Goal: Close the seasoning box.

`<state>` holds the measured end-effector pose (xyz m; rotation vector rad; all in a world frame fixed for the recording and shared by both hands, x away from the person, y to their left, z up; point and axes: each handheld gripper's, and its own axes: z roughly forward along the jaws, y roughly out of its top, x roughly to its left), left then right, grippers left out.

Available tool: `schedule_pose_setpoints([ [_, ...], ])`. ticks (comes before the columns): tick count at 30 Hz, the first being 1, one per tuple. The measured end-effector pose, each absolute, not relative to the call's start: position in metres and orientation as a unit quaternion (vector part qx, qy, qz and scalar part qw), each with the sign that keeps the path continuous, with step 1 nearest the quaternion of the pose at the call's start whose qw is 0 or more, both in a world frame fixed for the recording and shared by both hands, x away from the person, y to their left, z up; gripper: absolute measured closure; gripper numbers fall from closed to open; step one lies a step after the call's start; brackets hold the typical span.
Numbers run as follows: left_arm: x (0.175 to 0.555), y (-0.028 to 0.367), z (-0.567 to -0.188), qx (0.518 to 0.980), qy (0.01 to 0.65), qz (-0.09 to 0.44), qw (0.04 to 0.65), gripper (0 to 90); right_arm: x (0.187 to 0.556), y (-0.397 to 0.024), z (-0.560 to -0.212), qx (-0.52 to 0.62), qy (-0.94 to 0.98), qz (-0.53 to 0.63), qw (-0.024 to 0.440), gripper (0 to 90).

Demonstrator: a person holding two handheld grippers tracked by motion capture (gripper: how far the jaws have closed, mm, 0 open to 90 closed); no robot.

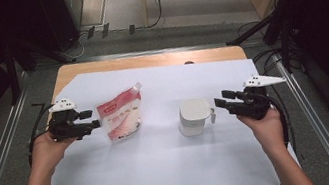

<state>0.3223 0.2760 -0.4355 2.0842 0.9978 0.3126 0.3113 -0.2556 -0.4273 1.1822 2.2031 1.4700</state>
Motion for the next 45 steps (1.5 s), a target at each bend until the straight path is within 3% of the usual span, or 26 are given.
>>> schedule_pose_setpoints([
  [17, 0.321, 0.278, -0.435, 0.820, 0.394, 0.122, 0.397, 40.5, 0.303, -0.291, -0.443, 0.434, 0.740, 0.493, 0.145, 46.6],
  [27, 0.321, 0.278, -0.435, 0.821, 0.393, 0.124, 0.395, 40.0, 0.312, -0.305, -0.456, 0.451, 0.736, 0.489, 0.128, 46.3],
  [45, 0.321, 0.274, -0.435, 0.824, 0.392, 0.115, 0.392, 39.0, 0.315, -0.305, -0.461, 0.463, 0.732, 0.481, 0.133, 45.8],
])
